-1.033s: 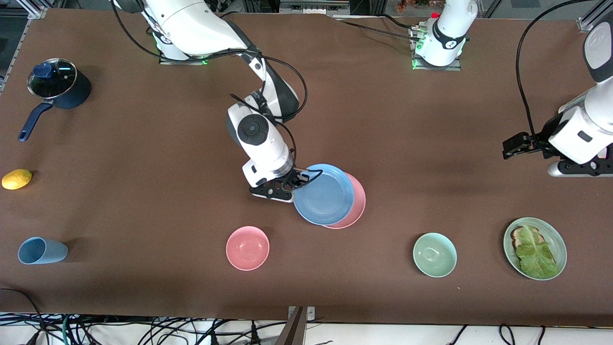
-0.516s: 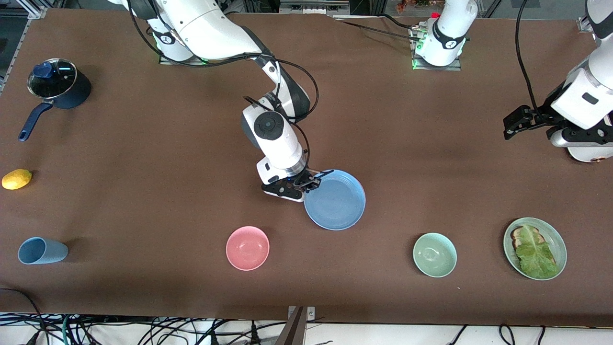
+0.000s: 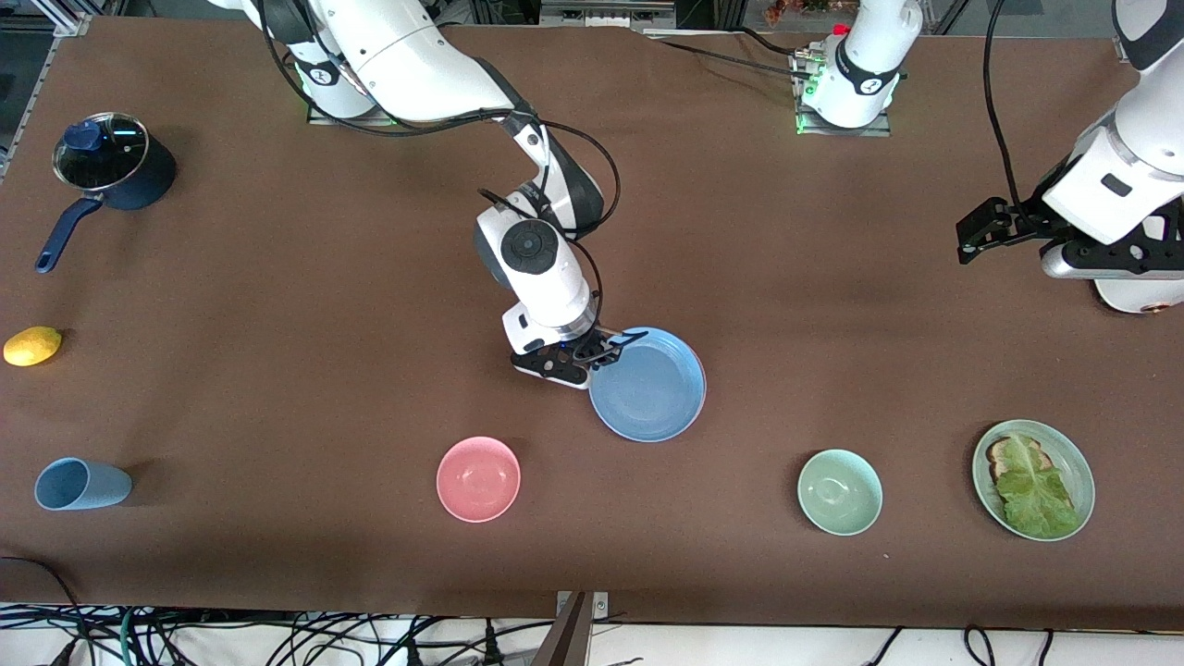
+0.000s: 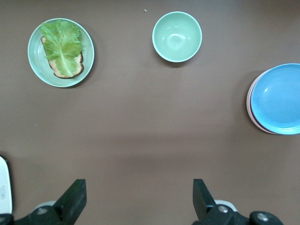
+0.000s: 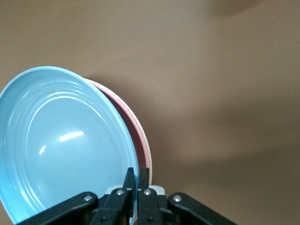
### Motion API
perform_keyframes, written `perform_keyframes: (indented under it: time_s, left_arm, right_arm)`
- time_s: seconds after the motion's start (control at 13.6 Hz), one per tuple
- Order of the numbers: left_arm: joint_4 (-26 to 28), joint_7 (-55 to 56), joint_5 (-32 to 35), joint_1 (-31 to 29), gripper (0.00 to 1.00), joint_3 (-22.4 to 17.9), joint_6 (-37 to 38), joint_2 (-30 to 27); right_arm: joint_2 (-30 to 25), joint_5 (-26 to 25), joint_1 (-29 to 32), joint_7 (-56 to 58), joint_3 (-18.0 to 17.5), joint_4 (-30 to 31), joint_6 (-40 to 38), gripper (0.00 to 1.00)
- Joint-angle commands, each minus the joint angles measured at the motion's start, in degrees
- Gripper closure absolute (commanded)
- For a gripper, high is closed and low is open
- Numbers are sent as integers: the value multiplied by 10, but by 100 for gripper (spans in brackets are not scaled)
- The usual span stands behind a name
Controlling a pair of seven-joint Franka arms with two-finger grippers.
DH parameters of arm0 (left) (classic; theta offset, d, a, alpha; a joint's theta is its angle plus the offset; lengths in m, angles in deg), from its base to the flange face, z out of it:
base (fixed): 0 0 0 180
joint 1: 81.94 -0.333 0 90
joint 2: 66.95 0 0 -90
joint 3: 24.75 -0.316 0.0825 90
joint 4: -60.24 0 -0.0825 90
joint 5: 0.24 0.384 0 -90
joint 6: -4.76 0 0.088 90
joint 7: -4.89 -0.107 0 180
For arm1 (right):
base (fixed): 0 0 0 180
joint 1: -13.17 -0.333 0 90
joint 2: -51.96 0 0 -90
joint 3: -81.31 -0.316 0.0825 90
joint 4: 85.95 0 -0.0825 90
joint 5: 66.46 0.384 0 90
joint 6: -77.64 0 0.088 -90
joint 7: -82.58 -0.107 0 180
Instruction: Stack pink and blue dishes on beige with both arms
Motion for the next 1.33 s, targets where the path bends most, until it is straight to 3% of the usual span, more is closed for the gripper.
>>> perform_keyframes:
  time_s: [0.0,0.3,0.37,0.52,0.66,0.89,1.25]
  left_arm:
    - [17,-7,-23,0,0,-8,0,-23]
    - [19,-10,-22,-1,0,-15,0,-26]
    - [19,-10,-18,-1,0,-15,0,-27]
    - [19,-13,-16,-2,0,-16,0,-27]
    - [24,-27,-16,-3,0,-24,0,-28]
    - [24,-27,-15,-3,0,-29,0,-28]
    - [25,-26,-12,-3,0,-30,1,-28]
  right_arm:
    - [12,10,-10,-11,9,-18,1,100]
    - [13,10,-13,-35,9,-19,12,100]
    - [14,10,-13,-35,9,-19,13,86]
    - [14,10,-11,-34,9,-19,13,37]
    - [13,4,-10,-32,9,-19,13,0]
    - [-14,-1,5,-23,9,-16,-7,0]
    - [-140,-6,95,177,9,6,-228,0]
